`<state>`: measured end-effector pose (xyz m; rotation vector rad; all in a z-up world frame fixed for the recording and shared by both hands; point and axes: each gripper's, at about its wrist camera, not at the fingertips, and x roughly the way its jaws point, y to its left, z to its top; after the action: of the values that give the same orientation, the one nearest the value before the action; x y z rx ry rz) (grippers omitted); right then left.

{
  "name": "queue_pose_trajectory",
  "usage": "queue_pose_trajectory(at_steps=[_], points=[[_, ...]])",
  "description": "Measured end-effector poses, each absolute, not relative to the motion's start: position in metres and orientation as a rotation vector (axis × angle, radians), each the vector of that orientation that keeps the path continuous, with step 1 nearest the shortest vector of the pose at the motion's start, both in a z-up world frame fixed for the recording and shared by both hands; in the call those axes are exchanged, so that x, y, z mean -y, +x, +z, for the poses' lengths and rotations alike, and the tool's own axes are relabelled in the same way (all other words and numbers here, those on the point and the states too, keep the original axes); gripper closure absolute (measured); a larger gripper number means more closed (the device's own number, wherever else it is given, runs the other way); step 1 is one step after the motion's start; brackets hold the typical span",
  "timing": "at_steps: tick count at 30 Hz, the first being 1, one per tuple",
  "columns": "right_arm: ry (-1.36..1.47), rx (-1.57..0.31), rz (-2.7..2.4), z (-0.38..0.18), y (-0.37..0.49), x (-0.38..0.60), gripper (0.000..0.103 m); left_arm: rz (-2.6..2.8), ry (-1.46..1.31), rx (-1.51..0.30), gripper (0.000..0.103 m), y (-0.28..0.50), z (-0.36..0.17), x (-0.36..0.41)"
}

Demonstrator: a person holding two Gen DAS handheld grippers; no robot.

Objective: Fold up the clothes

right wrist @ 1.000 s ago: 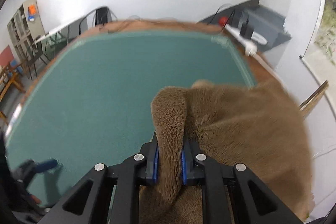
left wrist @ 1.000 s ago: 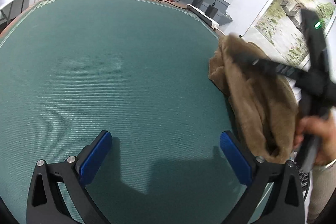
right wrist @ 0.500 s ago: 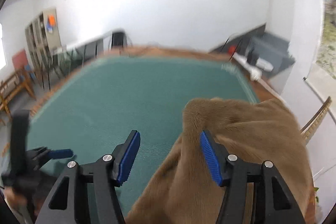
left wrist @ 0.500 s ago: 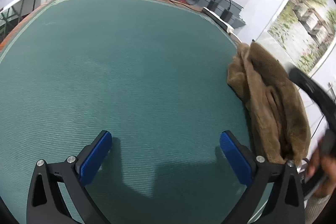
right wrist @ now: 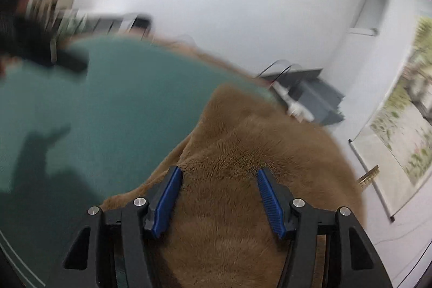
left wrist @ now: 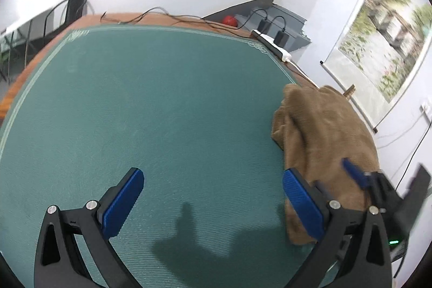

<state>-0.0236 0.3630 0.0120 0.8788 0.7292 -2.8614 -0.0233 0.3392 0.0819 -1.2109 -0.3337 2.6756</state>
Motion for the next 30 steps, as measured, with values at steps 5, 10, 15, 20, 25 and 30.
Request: queue_pose_trajectory(at_steps=[5,10,15,20,25,30], points=[[0.896,-0.725,-2.849,0.004,-0.028,-0.36,0.042,2.652,-1.243,0.306,0.0,-0.037,0.086,-0.361],[0.779,-0.349,-2.837,0.029,-0.009,-0.405,0.042,2.626,-1.186,0.196,0.0,-0.055,0.107,-0.4],[0.641,-0.083,-3.005,0.052,0.034,-0.47,0.041,2.585,-1.139,0.042,0.0,-0.108,0.128,-0.454],[0.677,-0.031,-3.052,0.044,0.054,-0.502,0.041,2.498,-1.179,-0.057,0.0,-0.171,0.124,-0.493],[0.715,-0.051,-3.057,0.034,0.051,-0.51,0.04,2.537,-1.342,-0.232,0.0,-0.22,0.087,-0.508],[0.761,-0.035,-3.056,0.023,0.036,-0.514,0.034,2.492,-1.414,-0.165,0.0,-0.24,0.055,-0.497]])
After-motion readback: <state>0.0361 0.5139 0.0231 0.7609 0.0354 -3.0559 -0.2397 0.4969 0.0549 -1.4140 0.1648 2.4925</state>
